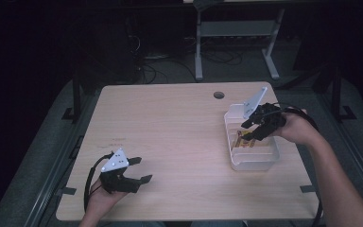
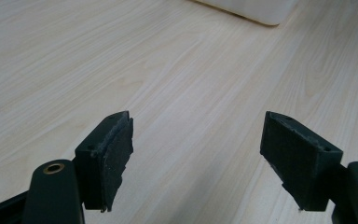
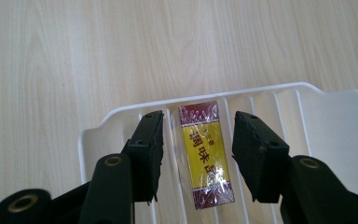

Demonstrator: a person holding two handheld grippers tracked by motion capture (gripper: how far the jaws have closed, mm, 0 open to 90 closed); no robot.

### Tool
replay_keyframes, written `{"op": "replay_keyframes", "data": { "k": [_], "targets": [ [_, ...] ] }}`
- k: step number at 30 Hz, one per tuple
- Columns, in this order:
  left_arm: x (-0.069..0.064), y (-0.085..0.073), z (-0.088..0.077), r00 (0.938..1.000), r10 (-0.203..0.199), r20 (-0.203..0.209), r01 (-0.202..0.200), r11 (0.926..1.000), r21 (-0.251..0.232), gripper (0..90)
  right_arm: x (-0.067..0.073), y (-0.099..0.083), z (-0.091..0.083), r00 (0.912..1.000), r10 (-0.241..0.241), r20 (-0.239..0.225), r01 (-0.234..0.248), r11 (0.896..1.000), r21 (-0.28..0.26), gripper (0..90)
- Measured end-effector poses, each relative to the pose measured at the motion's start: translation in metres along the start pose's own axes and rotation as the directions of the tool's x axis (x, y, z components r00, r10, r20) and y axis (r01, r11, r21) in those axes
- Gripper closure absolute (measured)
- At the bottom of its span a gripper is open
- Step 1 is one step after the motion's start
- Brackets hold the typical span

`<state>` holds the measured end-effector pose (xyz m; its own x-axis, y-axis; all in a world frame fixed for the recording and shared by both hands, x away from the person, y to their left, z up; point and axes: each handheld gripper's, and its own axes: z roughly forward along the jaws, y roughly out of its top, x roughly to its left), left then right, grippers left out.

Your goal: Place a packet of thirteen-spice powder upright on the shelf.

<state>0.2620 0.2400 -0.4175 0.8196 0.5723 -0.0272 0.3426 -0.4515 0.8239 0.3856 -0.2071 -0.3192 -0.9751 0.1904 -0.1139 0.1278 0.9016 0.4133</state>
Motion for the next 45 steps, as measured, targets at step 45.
{"op": "replay_keyframes", "data": {
  "k": [45],
  "targets": [
    [0.001, 0.000, -0.001, 0.9999, 0.006, -0.009, -0.006, 1.0000, 0.007, 23.8, 0.038, -0.036, -0.024, 0.9986, 0.049, 0.022, -0.047, 0.996, -0.078, 45.3]
  ]
}}
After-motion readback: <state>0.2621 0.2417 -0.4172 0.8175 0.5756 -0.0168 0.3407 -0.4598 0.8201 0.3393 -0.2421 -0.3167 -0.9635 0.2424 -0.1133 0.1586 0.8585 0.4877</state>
